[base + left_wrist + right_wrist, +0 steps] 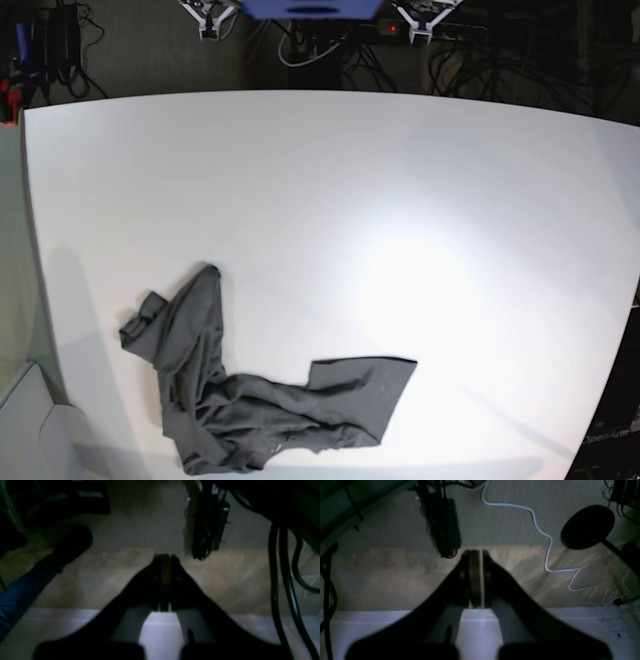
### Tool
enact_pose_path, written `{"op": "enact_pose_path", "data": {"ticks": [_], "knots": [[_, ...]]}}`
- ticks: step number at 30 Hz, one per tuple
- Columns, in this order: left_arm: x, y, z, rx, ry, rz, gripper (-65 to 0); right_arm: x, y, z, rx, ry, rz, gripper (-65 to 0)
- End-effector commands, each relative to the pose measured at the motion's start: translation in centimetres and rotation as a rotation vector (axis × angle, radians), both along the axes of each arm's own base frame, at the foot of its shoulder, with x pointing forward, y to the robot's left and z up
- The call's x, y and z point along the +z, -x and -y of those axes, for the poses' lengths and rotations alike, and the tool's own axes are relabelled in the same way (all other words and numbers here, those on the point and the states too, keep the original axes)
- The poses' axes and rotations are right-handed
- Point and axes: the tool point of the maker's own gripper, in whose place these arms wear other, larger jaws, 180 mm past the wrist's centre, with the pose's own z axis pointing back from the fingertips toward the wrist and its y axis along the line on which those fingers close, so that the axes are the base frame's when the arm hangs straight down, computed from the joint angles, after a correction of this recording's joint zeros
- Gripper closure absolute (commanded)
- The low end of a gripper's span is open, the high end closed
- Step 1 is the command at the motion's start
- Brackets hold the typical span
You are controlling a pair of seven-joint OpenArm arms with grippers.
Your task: Layout the t-shirt on the table in an organized manner, then fold the t-shirt properly
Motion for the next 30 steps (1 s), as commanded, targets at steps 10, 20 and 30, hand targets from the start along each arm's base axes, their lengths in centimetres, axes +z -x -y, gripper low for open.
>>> {"op": "enact_pose_path", "data": {"ticks": [10, 20, 30], "knots": [[1.1, 0.3, -1.8, -0.014, -0.022, 0.076, -0.3, 0.3, 1.3, -0.1, 0.003, -0.005, 0.011, 0.0], [2.5, 2.4, -2.0, -0.028, -0.018, 0.109, -0.3, 2.9, 1.1, 1.8, 0.024, 0.027, 0.093, 0.0], [5.7, 2.3, -3.8, -0.076, -0.034, 0.209, -0.3, 8.6, 0.1, 2.9, 0.060, 0.050, 0.246, 0.0]]}}
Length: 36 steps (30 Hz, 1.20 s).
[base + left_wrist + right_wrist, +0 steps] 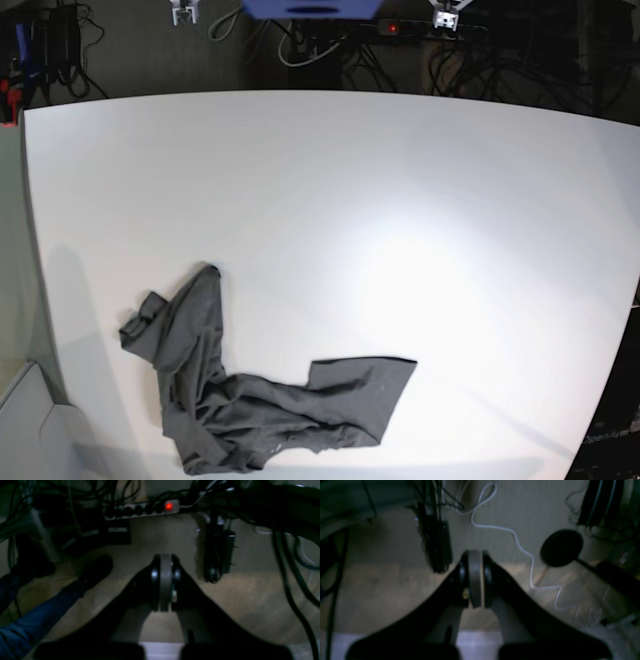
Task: Layout the t-shirt on the table in an organized manner, then fold the t-shirt properly
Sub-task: 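Lower the right gripper toward the crumpled grey t-shirt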
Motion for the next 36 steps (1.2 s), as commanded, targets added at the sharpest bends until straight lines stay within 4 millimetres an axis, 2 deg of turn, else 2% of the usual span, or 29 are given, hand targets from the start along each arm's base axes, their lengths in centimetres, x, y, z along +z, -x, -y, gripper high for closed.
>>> {"op": "enact_pose_path", "data": {"ticks": [1, 6, 12, 19, 23, 25, 32, 36], "knots": [[0.5, 1.3, -0.4, -0.004, -0.009, -0.011, -0.3, 0.9, -0.2, 0.6, 0.014, 0.008, 0.029, 0.0], [2.8, 1.2, -0.4, -0.028, -0.002, 0.045, -0.3, 4.4, -1.3, 1.7, 0.048, 0.029, 0.095, 0.0], [6.3, -0.5, 1.3, -0.041, 0.030, 0.104, -0.3, 9.1, -3.7, 1.6, 0.081, 0.034, 0.219, 0.0], [10.8, -4.2, 3.0, -0.060, 0.055, 0.152, -0.3, 15.3, -8.2, 0.5, 0.112, 0.024, 0.403, 0.0], [12.7, -5.4, 3.4, -0.064, 0.066, 0.207, -0.3, 19.1, -11.4, -0.1, 0.126, 0.020, 0.527, 0.0], [13.5, -5.8, 3.6, -0.066, 0.070, 0.228, -0.3, 19.8, -12.1, -0.2, 0.128, 0.019, 0.555, 0.0], [16.5, -6.9, 4.4, -0.071, 0.090, 0.297, -0.3, 20.6, -14.3, -0.3, 0.132, 0.022, 0.617, 0.0], [17.8, -7.6, 4.7, -0.073, 0.098, 0.330, -0.3, 21.8, -16.4, 0.0, 0.161, 0.035, 0.681, -0.1]]}}
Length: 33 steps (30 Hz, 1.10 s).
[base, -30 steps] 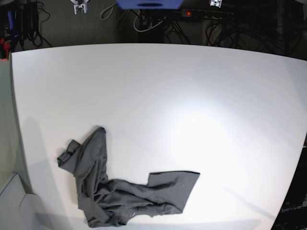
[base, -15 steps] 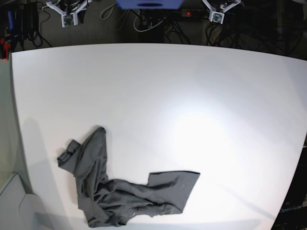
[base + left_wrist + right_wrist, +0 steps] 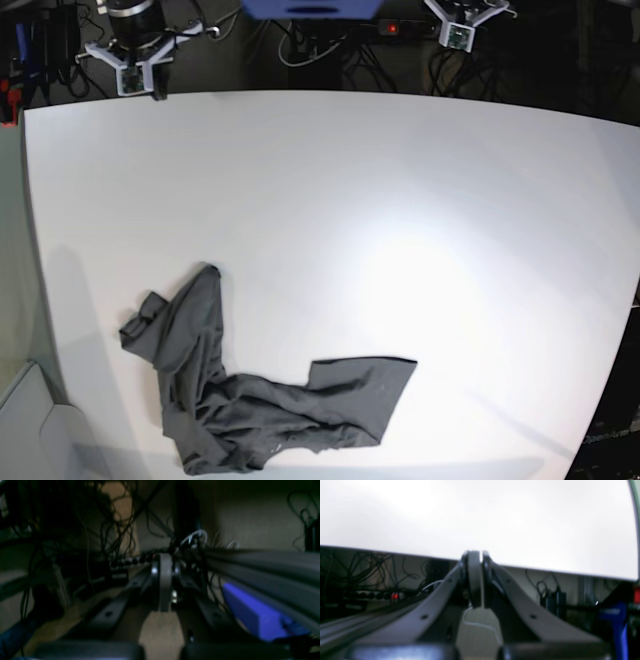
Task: Layout the t-shirt on the table in an organized manner, then fold the t-shirt properly
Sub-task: 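Lower the right gripper toward the crumpled grey t-shirt, then grasp the grey t-shirt fabric with the right gripper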
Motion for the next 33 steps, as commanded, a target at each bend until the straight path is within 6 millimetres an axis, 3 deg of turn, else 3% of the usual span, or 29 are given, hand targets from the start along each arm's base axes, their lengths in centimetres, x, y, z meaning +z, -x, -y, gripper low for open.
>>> {"op": "enact_pose_path", "data": {"ticks": [1, 7, 12, 15, 22, 28, 33], "knots": [[0.8, 0.1, 0.2, -0.002, 0.006, 0.019, -0.3, 1.3, -1.1, 0.1, 0.015, 0.006, 0.061, -0.1], [1.9, -0.9, 0.4, -0.004, 0.013, 0.055, -0.3, 3.0, -4.8, 0.5, 0.042, 0.029, 0.159, -1.2], [1.8, -0.8, 0.4, -0.004, 0.013, 0.054, -0.3, 5.4, -9.0, 0.3, 0.051, 0.029, 0.284, -13.7], [1.9, -0.9, 0.5, 0.001, 0.017, 0.055, -0.3, 6.9, -11.5, -1.2, 0.135, 0.014, 0.344, -19.6], [3.1, -2.3, 0.7, 0.011, 0.023, 0.109, -0.3, 8.6, -17.2, -2.1, 0.222, 0.066, 0.285, -20.8], [4.8, -5.8, 0.8, 0.010, 0.026, 0.207, -0.3, 11.1, -21.5, -1.9, 0.215, 0.115, 0.246, -20.9], [6.5, -9.7, 1.4, 0.039, 0.050, 0.316, -0.3, 11.1, -23.1, -1.6, 0.204, 0.115, 0.229, -21.0]]}}
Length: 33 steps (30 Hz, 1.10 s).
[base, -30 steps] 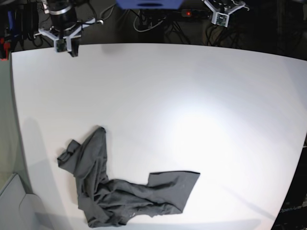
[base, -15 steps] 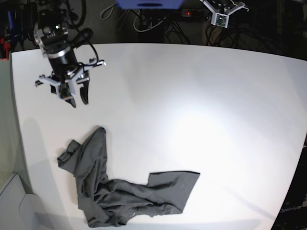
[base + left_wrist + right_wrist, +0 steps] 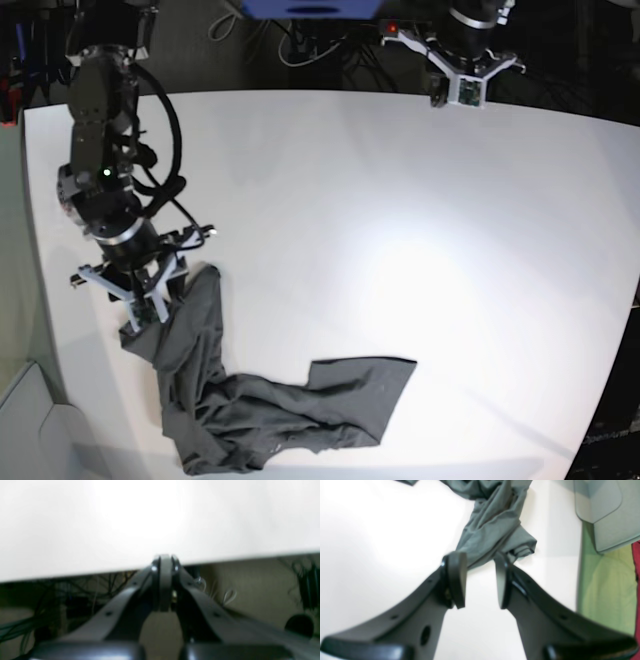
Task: Layout the t-shirt on the table in an organized manner, then fold the t-shirt properly
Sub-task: 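Grasp the grey t-shirt fabric with the right gripper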
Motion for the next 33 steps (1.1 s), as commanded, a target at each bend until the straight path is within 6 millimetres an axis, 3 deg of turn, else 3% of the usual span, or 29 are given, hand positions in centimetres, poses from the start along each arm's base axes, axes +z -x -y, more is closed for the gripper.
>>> {"op": "enact_pose_path", "data": {"ticks": [1, 9, 15, 20, 30, 33], "knots": [[1.2, -1.1, 0.1, -0.003, 0.007, 0.057, -0.3, 1.2, -0.8, 0.0, 0.007, -0.001, 0.041, -21.0], [4.4, -6.9, 0.0, 0.001, 0.005, 0.224, -0.3, -2.2, -2.2, 0.9, -0.016, -0.010, -0.055, -20.7], [7.0, -10.4, -2.8, 0.074, -0.031, 0.332, -0.3, -3.0, -3.7, 0.1, 0.024, -0.020, -0.087, -20.9], [7.6, -11.0, -4.6, 0.120, -0.058, 0.356, -0.3, -3.8, -5.6, 0.4, 0.011, -0.034, -0.119, -21.0], [8.3, -12.0, -4.7, 0.122, -0.059, 0.384, -0.3, -6.8, -9.6, 0.7, 0.006, -0.105, -0.141, -21.0], [8.3, -12.0, -4.7, 0.122, -0.059, 0.384, -0.3, -7.1, -10.4, 1.6, -0.007, -0.105, -0.148, -21.1]]}}
